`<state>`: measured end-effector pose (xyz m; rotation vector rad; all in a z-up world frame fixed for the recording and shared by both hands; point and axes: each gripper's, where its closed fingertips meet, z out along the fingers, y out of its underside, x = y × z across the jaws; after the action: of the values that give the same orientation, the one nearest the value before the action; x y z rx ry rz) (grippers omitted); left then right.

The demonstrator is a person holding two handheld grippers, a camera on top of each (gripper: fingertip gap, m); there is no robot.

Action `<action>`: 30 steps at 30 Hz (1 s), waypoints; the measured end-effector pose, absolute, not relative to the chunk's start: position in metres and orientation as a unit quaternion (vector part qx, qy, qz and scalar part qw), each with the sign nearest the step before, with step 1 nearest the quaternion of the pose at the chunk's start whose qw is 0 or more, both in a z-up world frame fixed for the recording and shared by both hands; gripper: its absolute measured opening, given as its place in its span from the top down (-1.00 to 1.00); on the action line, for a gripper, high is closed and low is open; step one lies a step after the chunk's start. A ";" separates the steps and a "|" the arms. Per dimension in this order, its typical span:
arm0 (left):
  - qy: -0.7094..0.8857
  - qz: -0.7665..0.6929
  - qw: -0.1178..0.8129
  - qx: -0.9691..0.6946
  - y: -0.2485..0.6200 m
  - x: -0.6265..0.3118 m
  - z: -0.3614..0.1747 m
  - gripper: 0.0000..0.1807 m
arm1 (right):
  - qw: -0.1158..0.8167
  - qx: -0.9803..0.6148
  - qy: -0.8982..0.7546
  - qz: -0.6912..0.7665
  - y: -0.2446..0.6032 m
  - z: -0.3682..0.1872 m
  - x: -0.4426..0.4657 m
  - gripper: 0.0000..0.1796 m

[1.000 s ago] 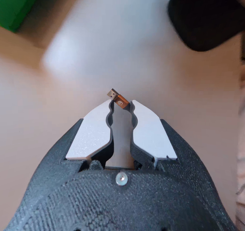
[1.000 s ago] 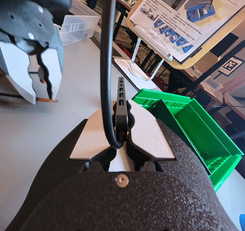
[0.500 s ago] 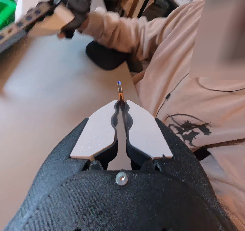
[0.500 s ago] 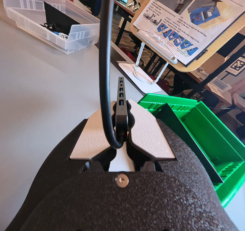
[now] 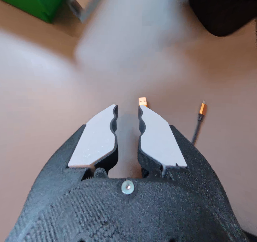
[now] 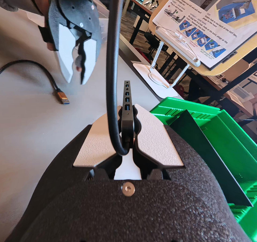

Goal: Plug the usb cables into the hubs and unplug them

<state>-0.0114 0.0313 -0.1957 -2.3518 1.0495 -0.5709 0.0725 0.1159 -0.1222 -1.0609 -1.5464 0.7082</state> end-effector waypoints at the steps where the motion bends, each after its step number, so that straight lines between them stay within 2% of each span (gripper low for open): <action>1: 0.383 -0.184 0.278 -0.861 0.039 -0.014 -0.191 0.67 | 0.536 -0.443 -0.653 0.300 0.113 -0.123 0.072 0.88; 7: 0.418 -0.038 0.431 -0.799 0.059 0.000 -0.159 0.50 | 0.515 -0.395 -0.680 0.339 0.077 -0.124 0.063 0.87; 11: 0.477 -0.006 0.439 -0.762 0.048 0.024 -0.173 0.44 | 0.488 -0.362 -0.700 0.374 0.042 -0.126 0.054 0.88; 13: 0.503 0.015 0.427 -0.751 0.043 0.028 -0.182 0.54 | 0.475 -0.343 -0.708 0.395 0.024 -0.125 0.052 0.87; 15: 0.525 0.019 0.433 -0.732 0.038 0.033 -0.183 0.81 | 0.466 -0.328 -0.711 0.412 0.011 -0.122 0.053 0.87; 22: 0.543 -0.021 0.469 -0.696 0.027 0.046 -0.162 0.84 | 0.462 -0.314 -0.701 0.444 0.005 -0.114 0.058 0.87; 30: 0.558 -0.046 0.454 -0.694 0.018 0.044 -0.170 0.85 | 0.459 -0.310 -0.720 0.417 0.000 -0.128 0.054 0.86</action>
<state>0.0444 0.0182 -0.1699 -1.7123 1.3762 -0.1134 0.0545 0.0003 -0.1283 -0.7641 -1.7736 1.0281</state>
